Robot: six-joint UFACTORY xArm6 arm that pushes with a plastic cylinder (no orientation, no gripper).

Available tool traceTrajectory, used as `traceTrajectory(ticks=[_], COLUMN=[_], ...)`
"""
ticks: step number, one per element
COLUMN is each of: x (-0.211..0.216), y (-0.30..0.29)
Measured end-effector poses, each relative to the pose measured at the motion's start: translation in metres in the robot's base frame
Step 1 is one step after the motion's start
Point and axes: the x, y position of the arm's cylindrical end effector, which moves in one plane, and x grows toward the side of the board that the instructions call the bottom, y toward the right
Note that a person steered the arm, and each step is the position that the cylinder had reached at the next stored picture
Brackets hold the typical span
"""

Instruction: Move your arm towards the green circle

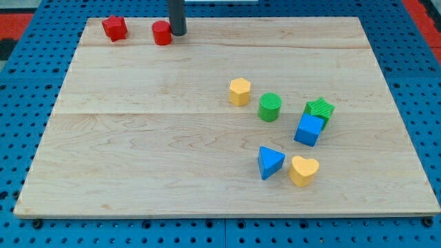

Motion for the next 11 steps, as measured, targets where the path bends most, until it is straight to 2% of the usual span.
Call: traceTrajectory(ticks=[2,3,4,5,7,8,9,11], x=[-0.002,-0.002,0.007,0.046,0.116,0.137,0.154,0.17], y=[-0.051,-0.056,0.016,0.083,0.176,0.222,0.226,0.16])
